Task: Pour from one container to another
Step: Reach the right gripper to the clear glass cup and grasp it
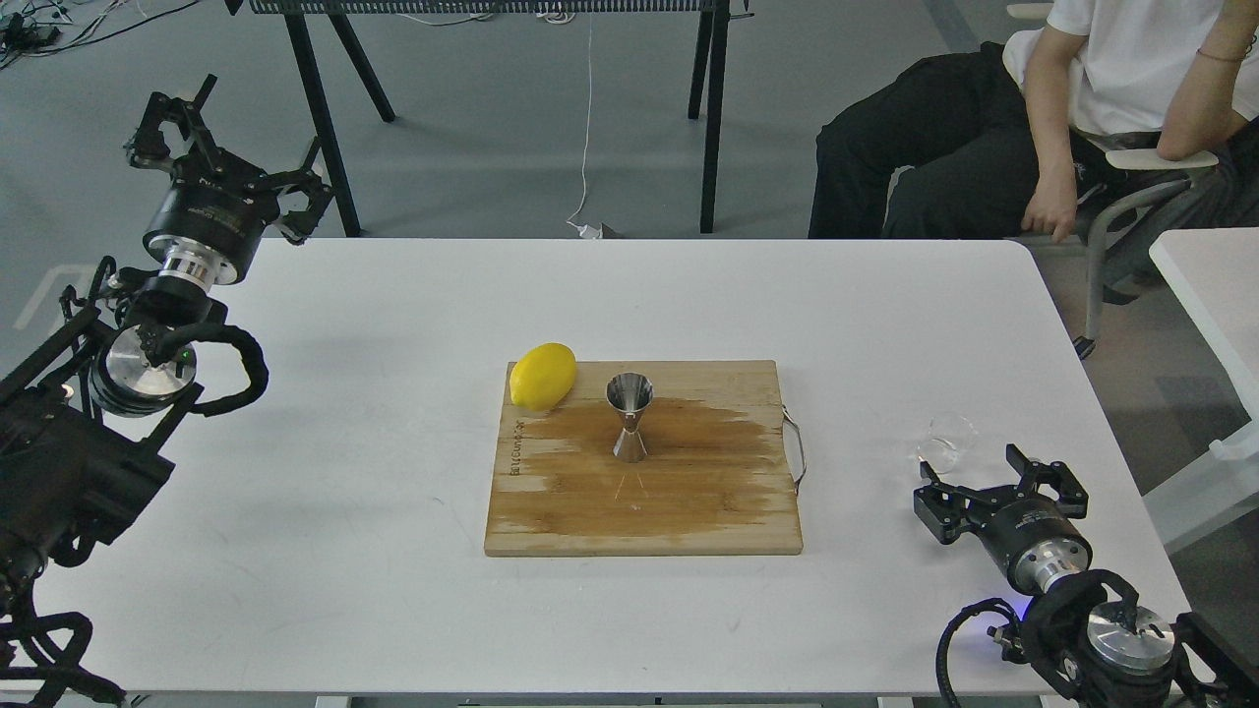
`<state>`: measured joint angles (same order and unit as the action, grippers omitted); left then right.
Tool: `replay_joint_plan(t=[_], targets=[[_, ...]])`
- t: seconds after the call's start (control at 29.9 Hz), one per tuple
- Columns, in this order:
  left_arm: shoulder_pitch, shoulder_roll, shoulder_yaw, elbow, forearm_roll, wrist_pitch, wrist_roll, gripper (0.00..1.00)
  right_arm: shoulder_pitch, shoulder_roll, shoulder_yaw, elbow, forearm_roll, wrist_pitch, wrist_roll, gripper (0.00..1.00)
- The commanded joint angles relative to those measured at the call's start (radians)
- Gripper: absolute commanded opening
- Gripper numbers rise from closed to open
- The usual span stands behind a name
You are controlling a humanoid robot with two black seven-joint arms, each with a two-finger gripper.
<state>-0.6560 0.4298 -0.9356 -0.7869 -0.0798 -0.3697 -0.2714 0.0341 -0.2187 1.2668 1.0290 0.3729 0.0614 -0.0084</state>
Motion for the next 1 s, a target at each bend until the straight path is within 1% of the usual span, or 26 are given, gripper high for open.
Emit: replay_joint_plan(t=[0.0,0.1,0.2,0.3,0.4,0.5,0.6,0.67,0.74,0.8,0.97], targets=[[-0.008,0.001,0.000,0.000,0.000,0.005,0.000,1.00,0.049,0.021,-0.003,-0.062,0.000,-0.018,-0.012,1.00],[-0.020,0.003,0.000,0.000,0.000,0.006,0.000,1.00,0.056,0.036,-0.003,-0.070,0.000,-0.015,-0.018,1.00],[-0.024,0.004,0.000,0.000,0.002,0.011,-0.002,1.00,0.067,0.039,-0.004,-0.082,0.000,-0.011,-0.018,0.97],[-0.033,0.006,0.000,0.001,0.002,0.009,-0.002,1.00,0.084,0.053,-0.004,-0.122,0.000,-0.011,-0.019,0.93],[-0.034,0.012,0.000,0.003,0.002,0.008,-0.002,1.00,0.087,0.058,-0.004,-0.129,0.000,-0.002,-0.022,0.88],[-0.039,0.015,0.000,0.001,0.002,0.008,-0.002,1.00,0.086,0.058,-0.004,-0.130,0.000,0.034,-0.031,0.76],[-0.039,0.020,0.000,0.001,0.002,0.008,-0.002,1.00,0.079,0.058,-0.006,-0.124,0.000,0.054,-0.041,0.58],[-0.039,0.020,0.000,0.003,0.002,0.008,-0.003,1.00,0.079,0.058,-0.006,-0.122,0.000,0.055,-0.042,0.53],[-0.039,0.021,0.000,0.001,0.002,0.011,-0.003,1.00,0.079,0.058,-0.003,-0.122,0.001,0.055,-0.041,0.42],[-0.039,0.021,0.000,0.003,0.002,0.014,-0.003,1.00,0.081,0.058,-0.001,-0.122,0.001,0.055,-0.041,0.39],[-0.039,0.023,0.000,0.003,0.002,0.014,-0.006,1.00,0.081,0.058,0.005,-0.122,0.001,0.055,-0.047,0.39]])
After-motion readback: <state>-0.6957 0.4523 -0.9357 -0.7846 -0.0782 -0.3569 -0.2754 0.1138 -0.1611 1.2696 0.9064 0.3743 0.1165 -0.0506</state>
